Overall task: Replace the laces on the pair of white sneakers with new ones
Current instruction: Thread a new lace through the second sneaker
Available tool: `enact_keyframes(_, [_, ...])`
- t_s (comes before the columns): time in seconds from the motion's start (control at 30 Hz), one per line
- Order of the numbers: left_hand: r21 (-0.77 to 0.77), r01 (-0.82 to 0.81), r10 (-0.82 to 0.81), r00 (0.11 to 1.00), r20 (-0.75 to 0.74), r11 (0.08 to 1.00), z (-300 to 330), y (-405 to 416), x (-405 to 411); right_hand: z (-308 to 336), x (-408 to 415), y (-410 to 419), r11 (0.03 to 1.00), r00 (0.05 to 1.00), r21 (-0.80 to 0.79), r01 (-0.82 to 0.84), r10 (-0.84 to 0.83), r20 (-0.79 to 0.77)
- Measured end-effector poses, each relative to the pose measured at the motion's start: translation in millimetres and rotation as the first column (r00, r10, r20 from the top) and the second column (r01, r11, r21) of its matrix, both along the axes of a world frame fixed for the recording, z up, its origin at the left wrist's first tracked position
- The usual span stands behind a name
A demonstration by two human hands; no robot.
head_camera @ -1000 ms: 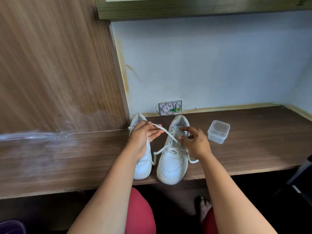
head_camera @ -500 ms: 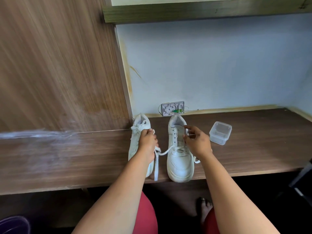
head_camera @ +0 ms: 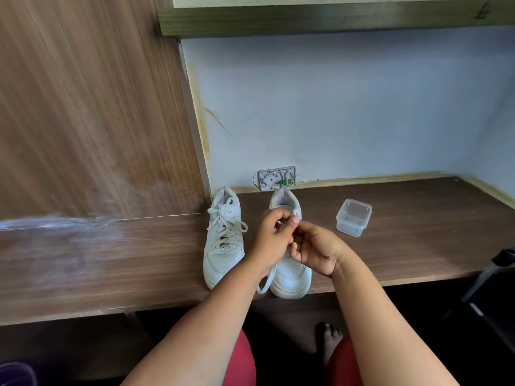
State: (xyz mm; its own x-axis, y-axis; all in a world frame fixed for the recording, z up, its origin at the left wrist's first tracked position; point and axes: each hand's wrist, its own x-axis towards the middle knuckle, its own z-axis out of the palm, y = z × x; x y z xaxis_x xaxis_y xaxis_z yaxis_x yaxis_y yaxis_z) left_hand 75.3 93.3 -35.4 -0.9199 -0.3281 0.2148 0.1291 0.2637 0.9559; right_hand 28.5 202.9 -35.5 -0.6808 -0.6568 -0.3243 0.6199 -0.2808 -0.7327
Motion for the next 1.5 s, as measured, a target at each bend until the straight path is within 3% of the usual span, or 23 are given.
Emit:
enact_keyframes(0.07, [-0.402, -0.059, 0.035, 0.997, -0.067, 0.914, -5.3, -3.0, -0.6, -1.7, -3.6, 2.0, 0.997, 1.000, -0.073, 0.027, -0.026, 0.017])
enact_keyframes(0.13, [-0.596, -0.081, 0.010, 0.992, -0.122, 0.799, -8.1, -3.8, 2.1, -1.5, -5.9, 4.9, 0.993, 0.999, -0.108, 0.053, -0.052, 0.010])
enact_keyframes(0.23, [-0.686, -0.137, 0.003, 0.981, -0.194, 0.714, -9.3, -1.5, 4.6, -2.2, -11.3, 9.0, 0.986, 0.986, -0.063, 0.156, -0.159, -0.048])
enact_keyframes(0.3, [-0.680, -0.125, -0.001, 0.983, -0.182, 0.723, -10.1, 0.6, 6.2, -2.6, -18.7, 14.1, 0.961, 0.963, -0.062, 0.269, -0.271, -0.014])
enact_keyframes(0.4, [-0.614, 0.099, -0.078, 0.995, 0.061, 0.783, -14.1, 6.9, 10.8, -7.2, -31.0, 22.9, 0.882, 0.882, -0.041, 0.470, -0.469, 0.035])
enact_keyframes(0.47, [-0.618, 0.246, -0.138, 0.966, 0.217, 0.747, -19.0, 12.3, 13.3, -14.1, -36.5, 26.5, 0.800, 0.810, 0.134, 0.585, -0.570, -0.136])
enact_keyframes(0.53, [-0.584, 0.351, -0.201, 0.930, 0.307, 0.732, -24.0, 16.4, 14.3, -18.7, -37.6, 29.0, 0.588, 0.720, 0.439, 0.679, -0.419, -0.553])
enact_keyframes(0.57, [-0.572, 0.384, -0.217, 0.915, 0.339, 0.725, -25.9, 17.8, 13.7, -19.5, -37.3, 29.4, 0.468, 0.661, 0.505, 0.725, -0.268, -0.701])
enact_keyframes(0.6, [-0.569, 0.407, -0.220, 0.903, 0.369, 0.715, -27.1, 18.1, 12.5, -19.9, -37.3, 29.5, 0.424, 0.620, 0.517, 0.743, -0.147, -0.770])
enact_keyframes(0.7, [-0.547, 0.381, -0.171, 0.902, 0.396, 0.745, -28.7, 15.9, 7.7, -24.0, -36.8, 24.7, 0.463, 0.575, 0.589, 0.663, 0.189, -0.796])
enact_keyframes(0.8, [-0.512, 0.121, 0.029, 0.961, 0.276, 0.850, -25.5, 9.6, -2.1, -35.0, -37.3, 16.0, 0.438, 0.506, 0.684, 0.583, 0.464, -0.727])
enact_keyframes(0.9, [-0.591, -0.052, 0.217, 0.953, 0.212, 0.805, -21.5, -0.1, -16.1, -38.8, -35.6, 10.8, 0.475, 0.443, 0.600, 0.643, 0.408, -0.798])
enact_keyframes(1.03, [-0.605, -0.026, 0.211, 0.948, 0.237, 0.796, -26.4, -3.5, -27.8, -35.9, -31.6, 8.8, 0.523, 0.473, 0.492, 0.696, 0.182, -0.862])
enact_keyframes(1.13, [-0.565, -0.038, 0.214, 0.945, 0.249, 0.824, -33.2, -2.4, -30.3, -36.8, -29.8, 6.2, 0.567, 0.429, 0.490, 0.662, 0.249, -0.868])
enact_keyframes(1.23, [-0.538, -0.055, 0.218, 0.945, 0.245, 0.841, -35.8, -2.9, -32.8, -35.8, -28.7, 5.6, 0.543, 0.386, 0.482, 0.687, 0.289, -0.876])
enact_keyframes(1.5, [-0.541, -0.080, 0.226, 0.951, 0.209, 0.837, -43.3, -3.4, -35.0, -39.4, -37.4, 8.0, 0.438, 0.420, 0.580, 0.686, 0.412, -0.808])
